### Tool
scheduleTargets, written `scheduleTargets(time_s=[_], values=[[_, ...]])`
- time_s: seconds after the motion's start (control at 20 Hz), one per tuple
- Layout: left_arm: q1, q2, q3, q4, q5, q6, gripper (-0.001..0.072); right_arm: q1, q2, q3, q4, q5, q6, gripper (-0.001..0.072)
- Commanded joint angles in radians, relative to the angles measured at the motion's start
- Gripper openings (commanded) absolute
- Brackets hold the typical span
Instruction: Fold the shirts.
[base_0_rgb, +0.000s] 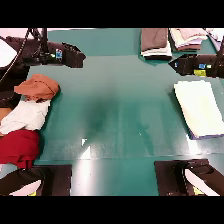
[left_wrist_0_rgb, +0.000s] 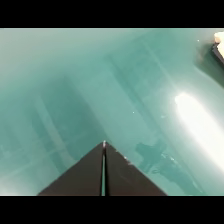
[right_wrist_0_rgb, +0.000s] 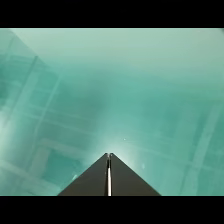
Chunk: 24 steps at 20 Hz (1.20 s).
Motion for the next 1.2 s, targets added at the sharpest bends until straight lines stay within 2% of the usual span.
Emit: scheduleTargets(time_s=[0.0,0.25,0.3,0.4,0.55,0.7,0.8,0.9,1.0,1.1,1.15], values=[[0.0,0.0,0.0,0.0,0.0,0.0,0.0024,0.002,0.0,0.001,0.001,0.0,-0.001,0.0019],[0.0,0.0,0.0,0.0,0.0,0.0,0.0023,0.002,0.0,0.001,0.008,0.0,-0.001,0.0019],[0.0,0.0,0.002,0.003,0.034,0.006,0.0023,0.002,0.0,0.001,0.008,0.0,-0.001,0.0019],[0.0,0.001,0.001,0.013,0.242,0.069,0.0023,0.002,0.0,0.001,0.008,0.0,0.0,0.0019],[0.0,0.001,0.001,0.012,0.489,0.069,0.0023,0.002,0.0,0.001,0.008,-0.001,0.0,0.0019],[0.0,0.001,0.001,0.012,0.66,0.069,0.0023,0.002,0.0,0.001,0.008,0.0,0.0,0.0019],[0.0,0.001,0.001,0.006,0.721,0.068,0.0023,0.002,0.0,0.001,0.008,0.0,0.0,0.0019],[0.0,0.009,0.001,0.002,0.666,0.072,0.0023,0.002,0.0,0.001,0.008,0.0,0.0,0.0019],[0.015,0.012,0.001,0.076,0.587,0.127,0.0023,0.002,0.0,0.001,0.008,0.0,0.0,0.002],[0.102,0.003,0.0,0.161,0.373,0.091,0.0025,0.002,0.0,0.001,0.008,0.001,0.0,0.0019],[0.169,-0.014,0.0,0.185,0.242,0.037,0.0108,0.002,0.0,0.001,0.008,0.0,0.0,0.0019]])
